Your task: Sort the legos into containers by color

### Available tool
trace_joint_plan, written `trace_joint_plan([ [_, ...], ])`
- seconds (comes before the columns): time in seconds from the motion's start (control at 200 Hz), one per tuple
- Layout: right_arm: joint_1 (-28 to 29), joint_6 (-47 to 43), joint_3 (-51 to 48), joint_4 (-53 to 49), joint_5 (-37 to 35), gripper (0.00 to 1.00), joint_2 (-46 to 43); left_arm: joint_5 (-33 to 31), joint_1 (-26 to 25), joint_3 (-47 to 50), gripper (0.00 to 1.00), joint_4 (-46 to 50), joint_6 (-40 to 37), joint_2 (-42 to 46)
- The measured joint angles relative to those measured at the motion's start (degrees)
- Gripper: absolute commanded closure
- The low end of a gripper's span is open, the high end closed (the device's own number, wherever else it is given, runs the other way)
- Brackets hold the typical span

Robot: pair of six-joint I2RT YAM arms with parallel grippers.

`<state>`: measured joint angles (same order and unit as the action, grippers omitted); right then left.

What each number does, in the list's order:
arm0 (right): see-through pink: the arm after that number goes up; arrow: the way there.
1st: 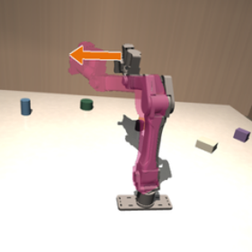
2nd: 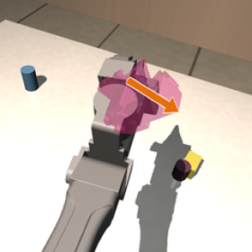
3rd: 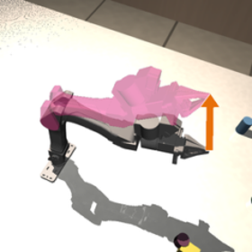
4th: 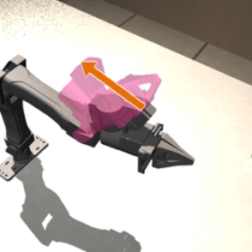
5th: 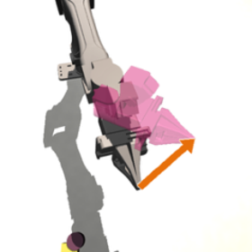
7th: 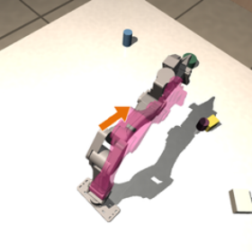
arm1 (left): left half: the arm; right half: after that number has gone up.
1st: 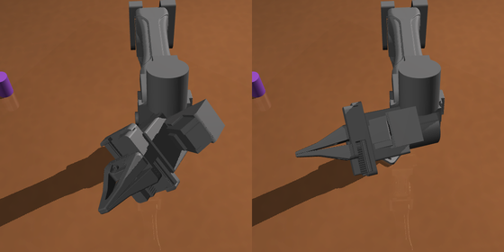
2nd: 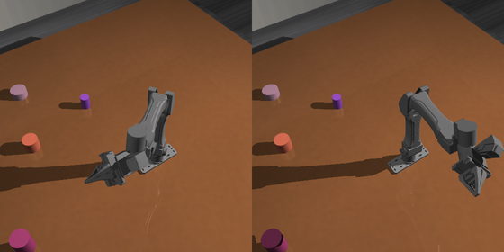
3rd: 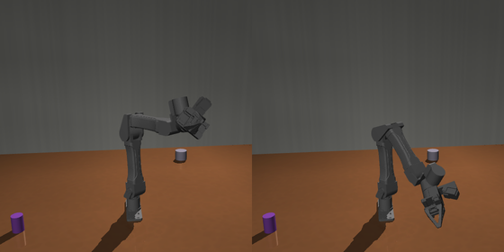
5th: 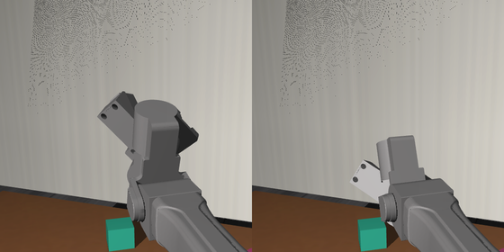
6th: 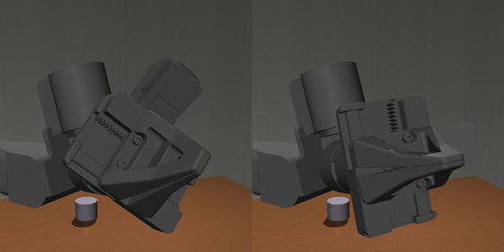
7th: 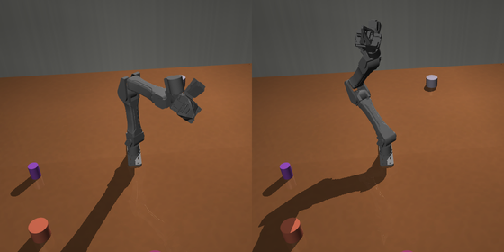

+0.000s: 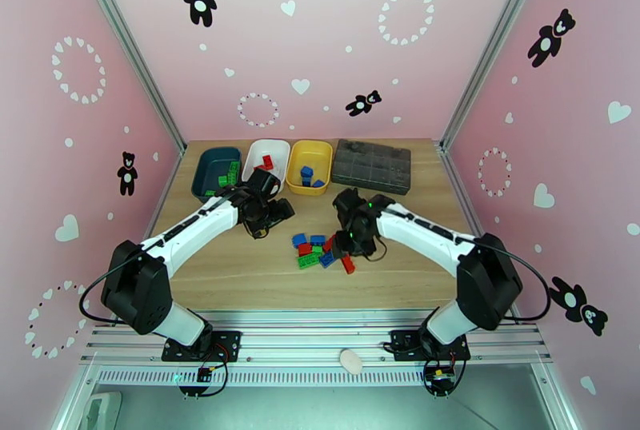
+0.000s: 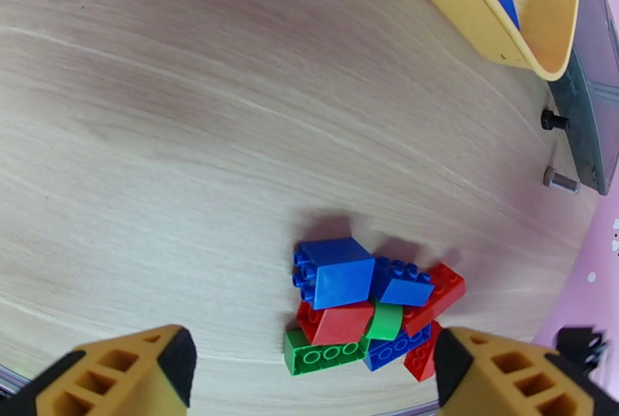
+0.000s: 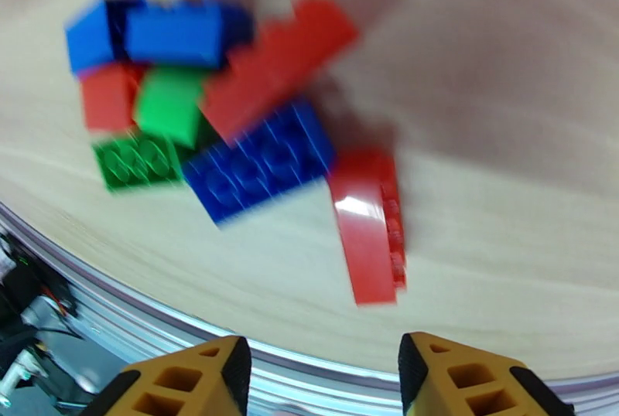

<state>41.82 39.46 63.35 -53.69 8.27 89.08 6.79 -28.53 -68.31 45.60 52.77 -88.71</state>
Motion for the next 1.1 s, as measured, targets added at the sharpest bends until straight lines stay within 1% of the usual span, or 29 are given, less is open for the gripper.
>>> trace_joint_plan([
  [0.095,1.38,0.02,-1.81,-0.13,-0.98,0.49,0.02,0.00,0.00,0.00,0.13,0.00,0.04,0.00],
  [0.21,2.25,0.09,-2.43,0.04,-1.73,0.53,1.07,-0.15,0.00,0.00,0.13,0.02,0.04,0.00],
  [0.305,2.38,0.02,-2.43,0.72,-2.40,0.59,3.32,-0.20,0.00,0.00,0.13,0.02,0.07,0.02],
  [0.44,2.36,-0.42,-2.34,1.31,-3.63,0.65,6.43,-0.39,0.22,0.02,0.13,0.17,0.28,0.42],
  [0.596,2.36,-0.59,-0.85,1.46,-4.57,0.68,10.08,-0.68,0.37,0.02,0.13,0.24,0.46,1.07],
  [0.696,2.36,-0.68,0.11,1.60,-5.09,0.73,10.88,-0.81,0.61,0.15,0.13,0.20,0.46,1.40],
  [0.766,2.36,-0.63,0.66,1.57,-5.40,0.79,10.91,-0.81,1.09,0.55,0.13,0.20,0.46,1.62],
  [0.831,2.21,-0.59,1.01,1.55,-5.62,0.83,10.91,-0.81,1.73,0.96,0.13,0.22,0.46,1.81],
  [1.101,0.44,-0.96,1.64,0.00,-5.57,0.84,9.64,-0.44,5.35,1.68,0.13,0.22,0.42,3.30],
])
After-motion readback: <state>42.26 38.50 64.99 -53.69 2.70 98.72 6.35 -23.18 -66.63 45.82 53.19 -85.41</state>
